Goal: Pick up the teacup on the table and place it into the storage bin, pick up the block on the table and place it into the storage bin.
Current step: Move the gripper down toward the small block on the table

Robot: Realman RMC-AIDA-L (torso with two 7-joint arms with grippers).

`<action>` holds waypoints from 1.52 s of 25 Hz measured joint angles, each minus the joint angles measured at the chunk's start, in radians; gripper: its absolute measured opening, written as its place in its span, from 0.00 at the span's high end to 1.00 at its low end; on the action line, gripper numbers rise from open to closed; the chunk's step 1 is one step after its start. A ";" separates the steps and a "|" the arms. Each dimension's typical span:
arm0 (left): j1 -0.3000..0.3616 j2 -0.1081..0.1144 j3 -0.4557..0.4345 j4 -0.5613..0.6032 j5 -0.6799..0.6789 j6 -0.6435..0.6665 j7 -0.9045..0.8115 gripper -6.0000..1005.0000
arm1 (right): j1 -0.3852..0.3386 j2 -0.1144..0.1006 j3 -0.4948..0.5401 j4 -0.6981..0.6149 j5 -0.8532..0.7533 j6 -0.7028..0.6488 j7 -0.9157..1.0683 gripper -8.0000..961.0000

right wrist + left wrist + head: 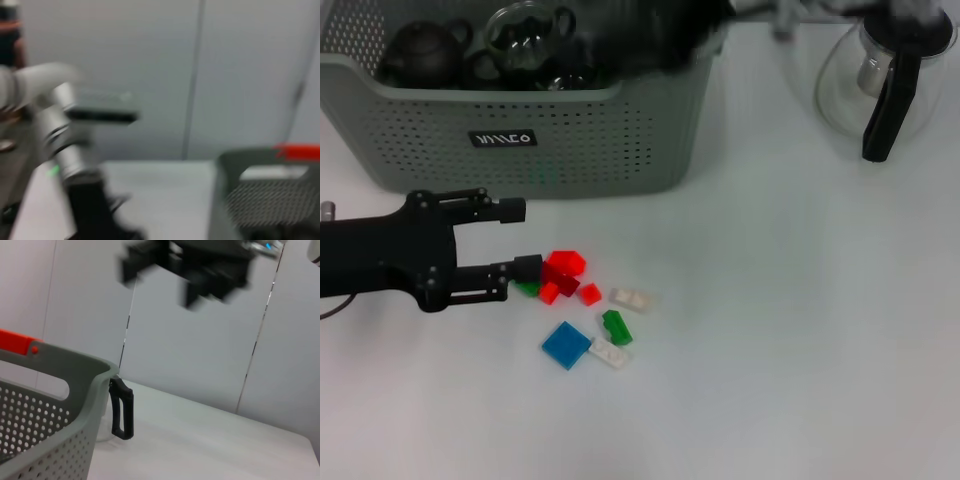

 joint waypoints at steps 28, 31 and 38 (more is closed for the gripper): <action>0.000 0.003 -0.042 0.002 0.148 -0.080 0.004 0.23 | 0.284 0.016 -0.463 0.416 -0.388 -0.029 0.436 0.33; -0.002 0.002 -0.042 0.002 0.148 -0.080 0.005 0.17 | 0.309 0.021 -0.530 0.456 -0.384 0.048 0.465 0.33; -0.004 0.001 -0.042 0.001 0.149 -0.080 0.007 0.17 | 0.311 0.025 -0.646 0.490 -0.328 0.206 0.490 0.34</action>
